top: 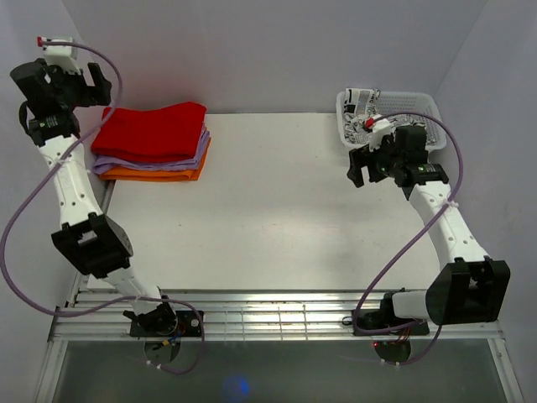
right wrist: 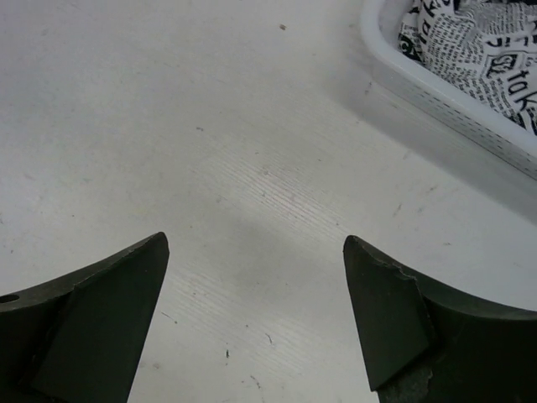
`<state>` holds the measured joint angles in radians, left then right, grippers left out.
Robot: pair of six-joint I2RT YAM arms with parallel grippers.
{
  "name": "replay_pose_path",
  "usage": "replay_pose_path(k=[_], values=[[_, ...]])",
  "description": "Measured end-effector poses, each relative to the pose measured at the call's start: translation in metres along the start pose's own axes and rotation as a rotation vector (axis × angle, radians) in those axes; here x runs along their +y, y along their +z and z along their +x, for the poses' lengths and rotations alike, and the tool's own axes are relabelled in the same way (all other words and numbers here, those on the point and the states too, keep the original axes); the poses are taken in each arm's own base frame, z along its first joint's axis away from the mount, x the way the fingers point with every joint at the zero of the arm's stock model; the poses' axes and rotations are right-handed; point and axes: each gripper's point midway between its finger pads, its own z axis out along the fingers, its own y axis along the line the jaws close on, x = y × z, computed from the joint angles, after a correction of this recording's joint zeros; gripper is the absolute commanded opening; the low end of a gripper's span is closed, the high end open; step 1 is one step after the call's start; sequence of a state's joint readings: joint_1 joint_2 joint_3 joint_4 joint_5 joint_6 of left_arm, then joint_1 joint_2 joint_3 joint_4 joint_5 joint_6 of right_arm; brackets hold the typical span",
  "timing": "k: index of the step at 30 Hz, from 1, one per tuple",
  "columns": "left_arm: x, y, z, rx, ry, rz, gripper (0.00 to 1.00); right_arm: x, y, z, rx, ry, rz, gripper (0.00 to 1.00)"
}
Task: Fold and stack the trousers
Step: Neatly place the folded trousers to the corner
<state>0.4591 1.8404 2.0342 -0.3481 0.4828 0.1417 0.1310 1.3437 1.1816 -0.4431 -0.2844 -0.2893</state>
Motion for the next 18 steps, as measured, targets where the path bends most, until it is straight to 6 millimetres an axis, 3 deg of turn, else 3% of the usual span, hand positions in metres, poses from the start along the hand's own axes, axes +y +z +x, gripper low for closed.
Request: replay_pose_path(k=[2,4,7,8,11,13,15,18], values=[[-0.041,-0.031,-0.009,0.029,0.042,0.058,0.98,-0.011,-0.012,0.004,-0.010,0.014,0.037,0.90],[-0.093,-0.057,0.012,0.099,0.042,0.153,0.98,-0.016,-0.020,0.015,0.000,0.033,0.056,0.90],[-0.167,-0.090,0.088,0.274,-0.028,0.309,0.98,-0.010,-0.027,0.046,0.045,0.065,0.056,0.90],[-0.180,-0.098,0.112,0.333,-0.055,0.338,0.98,-0.005,-0.028,0.057,0.064,0.074,0.051,0.90],[-0.206,-0.129,0.203,0.564,-0.162,0.376,0.98,0.010,-0.035,0.087,0.107,0.096,0.029,0.90],[-0.213,-0.147,0.245,0.679,-0.212,0.372,0.98,0.019,-0.039,0.099,0.120,0.103,0.015,0.90],[-0.216,-0.161,0.265,0.740,-0.235,0.367,0.98,0.023,-0.042,0.106,0.132,0.109,0.005,0.90],[-0.218,-0.171,0.272,0.755,-0.237,0.357,0.98,0.026,-0.043,0.108,0.135,0.110,-0.005,0.90]])
